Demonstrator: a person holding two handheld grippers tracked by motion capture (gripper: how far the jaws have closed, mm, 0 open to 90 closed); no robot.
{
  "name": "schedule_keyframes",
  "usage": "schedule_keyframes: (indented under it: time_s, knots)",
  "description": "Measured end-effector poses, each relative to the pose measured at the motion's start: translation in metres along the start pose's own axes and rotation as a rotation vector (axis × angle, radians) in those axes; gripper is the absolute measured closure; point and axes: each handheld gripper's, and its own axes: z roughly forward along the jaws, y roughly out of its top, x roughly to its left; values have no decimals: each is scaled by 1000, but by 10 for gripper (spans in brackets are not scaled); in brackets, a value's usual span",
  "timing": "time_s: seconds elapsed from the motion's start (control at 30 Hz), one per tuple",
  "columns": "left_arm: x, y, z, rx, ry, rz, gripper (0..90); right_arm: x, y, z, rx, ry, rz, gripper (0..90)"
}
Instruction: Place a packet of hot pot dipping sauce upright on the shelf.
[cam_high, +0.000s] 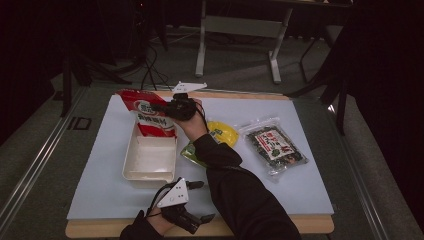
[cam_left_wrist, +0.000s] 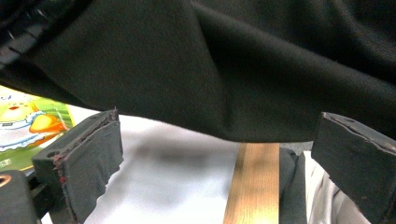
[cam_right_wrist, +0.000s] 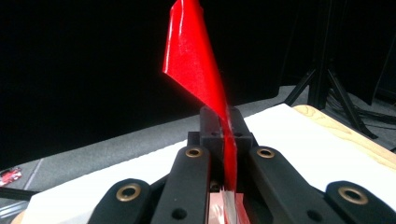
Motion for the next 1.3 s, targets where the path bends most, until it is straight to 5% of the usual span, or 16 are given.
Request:
schedule_keyframes:
  time_s: [0.17,0.3,0.4,0.7,1.03,1.3]
  knots:
    - [0,0,1,3,0,0,32,-3,-6,-5,4,-5,8,881]
    - [0,0,2,8,-4,-3,32,-6,-7,-13,4,2,24,785]
    - [0,0,3,9,-6,-4,32,-4,-10,-19,49,-10,-7,768]
    - [-1,1,6,7,-12,4,32,-2,-18,-35,76,-27,-12,717]
    - [-1,2,6,5,-10,20,32,-6,-33,-65,105,-61,9,627]
    - [0,2,7,9,2,26,32,-7,-36,-93,128,-104,3,642]
